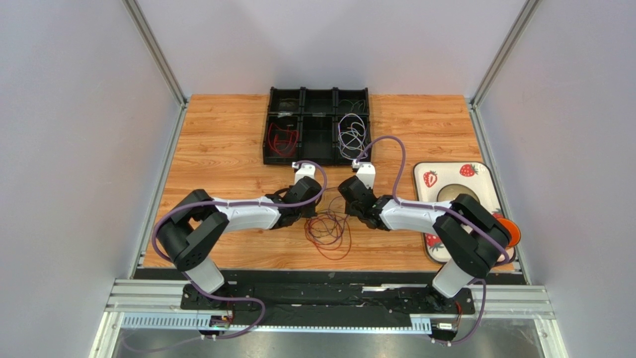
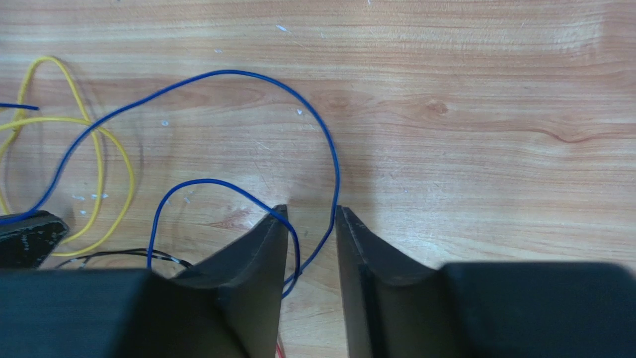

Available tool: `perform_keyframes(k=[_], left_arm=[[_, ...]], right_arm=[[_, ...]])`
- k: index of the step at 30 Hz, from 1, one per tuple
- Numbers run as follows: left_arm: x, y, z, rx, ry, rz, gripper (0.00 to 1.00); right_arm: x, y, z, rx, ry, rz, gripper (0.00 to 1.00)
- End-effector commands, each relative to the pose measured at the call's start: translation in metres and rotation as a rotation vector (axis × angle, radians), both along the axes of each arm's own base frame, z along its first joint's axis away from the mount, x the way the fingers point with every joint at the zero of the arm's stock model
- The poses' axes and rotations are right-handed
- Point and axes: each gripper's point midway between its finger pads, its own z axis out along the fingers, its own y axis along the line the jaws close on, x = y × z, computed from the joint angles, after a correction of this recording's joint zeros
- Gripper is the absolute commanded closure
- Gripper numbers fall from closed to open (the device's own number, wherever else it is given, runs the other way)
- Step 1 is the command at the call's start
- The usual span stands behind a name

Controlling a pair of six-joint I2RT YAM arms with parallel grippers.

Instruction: Untangle the cables

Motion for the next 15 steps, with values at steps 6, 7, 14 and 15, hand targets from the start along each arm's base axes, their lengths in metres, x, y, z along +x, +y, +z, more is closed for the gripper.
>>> perform_keyframes(k=[6, 7, 14, 15], left_arm=[[0.01, -0.01, 0.01, -0.017, -0.034, 0.017, 0.99], [0.01, -0.01, 0.01, -0.017, -0.037, 0.02, 0.99], [0.009, -0.009, 0.011, -0.013, -0.048, 0.016, 1.0], [0.008, -0.01, 0.012, -0.014, -0.053, 0.012, 1.0]], right_arm=[[0.012, 0.003, 0.024, 0.0, -0.058, -0.025, 1.0], [0.015, 0.005, 0.043, 0.018, -0.094, -0.008, 1.0], [0.014, 0.005, 0.215, 0.142, -0.321, 0.092, 1.0], [0.013, 0.005, 0.244, 0.172, -0.364, 0.094, 1.0]])
